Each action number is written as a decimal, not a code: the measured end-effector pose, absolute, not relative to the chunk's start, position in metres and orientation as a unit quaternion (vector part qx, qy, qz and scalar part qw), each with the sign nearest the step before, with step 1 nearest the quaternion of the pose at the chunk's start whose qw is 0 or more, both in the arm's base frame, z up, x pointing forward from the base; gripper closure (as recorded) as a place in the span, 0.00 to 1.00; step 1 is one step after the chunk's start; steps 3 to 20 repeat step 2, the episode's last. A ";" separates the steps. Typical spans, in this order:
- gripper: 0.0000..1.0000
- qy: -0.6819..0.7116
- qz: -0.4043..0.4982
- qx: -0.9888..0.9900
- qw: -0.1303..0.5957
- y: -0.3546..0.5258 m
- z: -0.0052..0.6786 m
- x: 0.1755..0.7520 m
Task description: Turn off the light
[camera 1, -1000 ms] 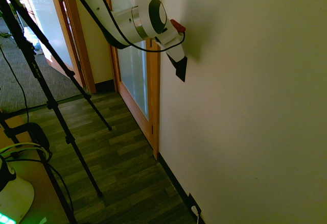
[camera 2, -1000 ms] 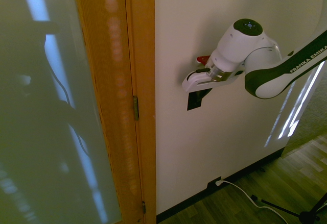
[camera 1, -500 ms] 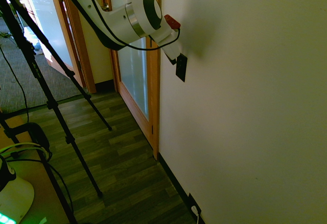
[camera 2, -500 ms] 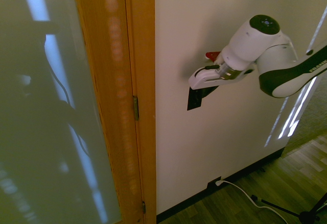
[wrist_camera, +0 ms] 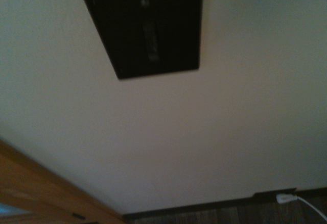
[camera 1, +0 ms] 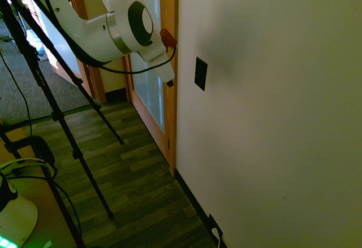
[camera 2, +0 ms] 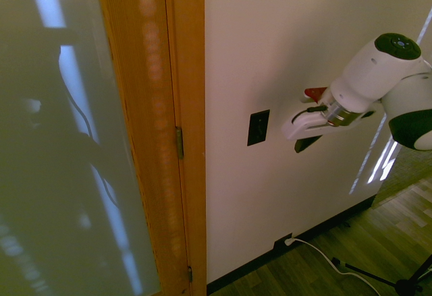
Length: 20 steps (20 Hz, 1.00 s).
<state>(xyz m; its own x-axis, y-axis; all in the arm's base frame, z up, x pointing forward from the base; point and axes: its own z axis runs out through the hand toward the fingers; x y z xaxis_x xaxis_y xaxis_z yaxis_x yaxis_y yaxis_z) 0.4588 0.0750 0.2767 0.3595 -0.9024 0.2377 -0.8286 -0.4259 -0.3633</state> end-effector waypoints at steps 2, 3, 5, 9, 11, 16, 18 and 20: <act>1.00 0.528 -0.194 -0.821 0.094 0.071 0.269 0.449; 1.00 0.528 -0.194 -0.821 0.094 0.071 0.269 0.449; 1.00 0.528 -0.194 -0.821 0.094 0.071 0.269 0.449; 1.00 0.528 -0.194 -0.821 0.094 0.071 0.269 0.449; 1.00 0.528 -0.194 -0.821 0.094 0.071 0.269 0.449; 1.00 0.528 -0.194 -0.821 0.094 0.071 0.269 0.449; 1.00 0.528 -0.194 -0.821 0.094 0.071 0.269 0.449; 1.00 0.528 -0.194 -0.821 0.094 0.071 0.269 0.449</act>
